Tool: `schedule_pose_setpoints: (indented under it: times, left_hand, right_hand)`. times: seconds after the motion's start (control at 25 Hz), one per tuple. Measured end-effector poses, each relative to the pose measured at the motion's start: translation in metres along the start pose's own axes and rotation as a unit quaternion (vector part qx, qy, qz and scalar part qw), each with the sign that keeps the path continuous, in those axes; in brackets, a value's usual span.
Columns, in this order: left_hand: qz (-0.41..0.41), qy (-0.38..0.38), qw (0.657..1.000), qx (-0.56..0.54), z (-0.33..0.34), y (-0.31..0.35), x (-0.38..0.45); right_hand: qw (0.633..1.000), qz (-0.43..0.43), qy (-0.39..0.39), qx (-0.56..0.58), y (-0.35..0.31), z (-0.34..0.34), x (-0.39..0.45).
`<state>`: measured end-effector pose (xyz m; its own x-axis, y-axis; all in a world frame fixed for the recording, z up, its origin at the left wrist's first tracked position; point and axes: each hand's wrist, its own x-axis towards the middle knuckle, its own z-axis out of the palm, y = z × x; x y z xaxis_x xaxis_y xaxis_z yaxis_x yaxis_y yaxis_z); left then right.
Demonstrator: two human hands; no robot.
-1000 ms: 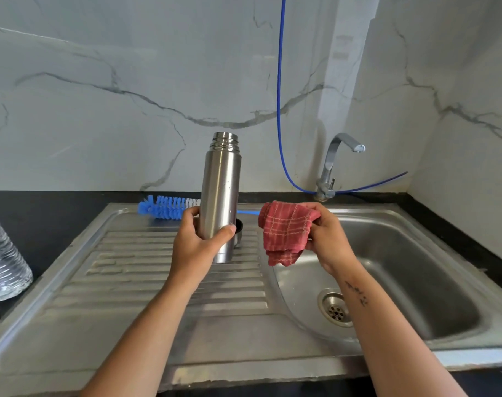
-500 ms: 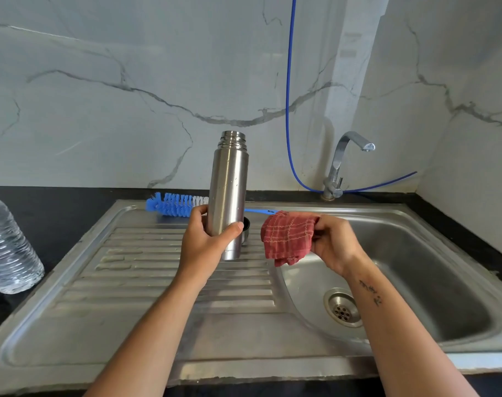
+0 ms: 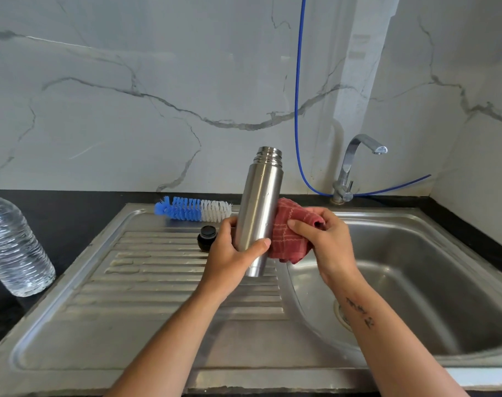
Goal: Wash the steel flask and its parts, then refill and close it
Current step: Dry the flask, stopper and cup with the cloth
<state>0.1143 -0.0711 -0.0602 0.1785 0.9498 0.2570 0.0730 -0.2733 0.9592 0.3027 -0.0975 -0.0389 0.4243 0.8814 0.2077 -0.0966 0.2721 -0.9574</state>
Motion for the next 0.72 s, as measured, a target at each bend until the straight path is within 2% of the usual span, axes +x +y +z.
schedule_pose_setpoints:
  times: [0.16, 0.36, 0.48, 0.56, 0.64, 0.72]
  left_hand:
    - [0.011, -0.013, 1.000, -0.022, 0.004, 0.001, -0.002]
    - [0.014, 0.010, 0.999, -0.048, 0.005, 0.002, 0.000]
    - [0.017, 0.026, 0.996, -0.086, -0.002, 0.002, 0.008]
    - [0.024, 0.020, 0.993, -0.115, -0.003, 0.004, 0.012]
    - [0.028, -0.015, 0.991, -0.128, 0.002, 0.006, 0.011]
    - [0.039, -0.072, 0.989, -0.119, 0.010, 0.004, 0.008]
  right_hand:
    - [0.997, -0.021, -0.017, 0.079, 0.004, 0.015, -0.011]
    - [0.996, -0.061, -0.067, -0.020, 0.011, 0.033, -0.026]
    - [0.985, -0.126, -0.094, -0.075, 0.014, 0.035, -0.035]
    - [0.958, -0.187, -0.147, -0.160, 0.014, 0.041, -0.042]
    - [0.915, -0.255, -0.190, -0.249, 0.014, 0.049, -0.044]
    - [0.878, -0.322, -0.166, -0.313, 0.009, 0.053, -0.039]
